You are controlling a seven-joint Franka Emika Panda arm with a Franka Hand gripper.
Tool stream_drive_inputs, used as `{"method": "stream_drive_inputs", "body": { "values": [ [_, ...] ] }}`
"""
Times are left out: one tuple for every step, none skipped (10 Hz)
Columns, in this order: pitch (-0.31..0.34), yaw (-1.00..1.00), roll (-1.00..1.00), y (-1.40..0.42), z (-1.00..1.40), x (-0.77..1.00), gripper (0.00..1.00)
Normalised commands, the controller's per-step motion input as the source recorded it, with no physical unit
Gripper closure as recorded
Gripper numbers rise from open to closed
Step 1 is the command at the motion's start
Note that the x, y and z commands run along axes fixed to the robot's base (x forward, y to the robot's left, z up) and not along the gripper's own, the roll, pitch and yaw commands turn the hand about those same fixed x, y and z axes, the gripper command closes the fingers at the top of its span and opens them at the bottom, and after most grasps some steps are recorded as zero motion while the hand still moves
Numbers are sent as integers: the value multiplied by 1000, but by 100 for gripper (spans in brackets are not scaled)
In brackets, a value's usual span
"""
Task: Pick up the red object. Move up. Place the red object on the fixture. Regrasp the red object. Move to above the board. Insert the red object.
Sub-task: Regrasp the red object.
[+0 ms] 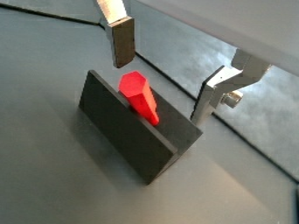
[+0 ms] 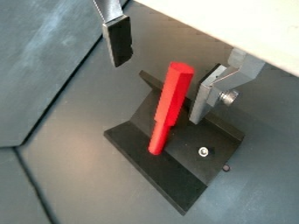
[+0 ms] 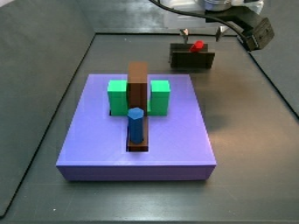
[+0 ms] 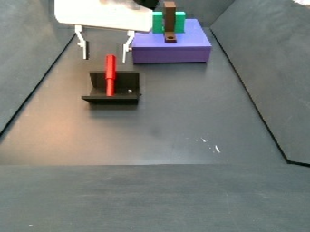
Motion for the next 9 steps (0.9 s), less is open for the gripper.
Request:
{"method": "stream_drive_inputs", "body": {
  "values": [
    [-54, 194, 731, -6, -206, 23, 0],
    [-103, 231, 797, -3, -289, 37, 0],
    [-71, 254, 840, 0, -323, 80, 0],
    [-63, 266, 846, 0, -323, 57, 0],
    [0, 269, 874, -34, -37, 0, 0],
    [0, 314, 906, -171, 0, 46, 0],
    [0, 174, 543, -237, 0, 51, 0],
    [0, 31, 300, -89, -74, 106, 0],
    [0, 0, 51, 46, -194, 0, 0]
  ]
}}
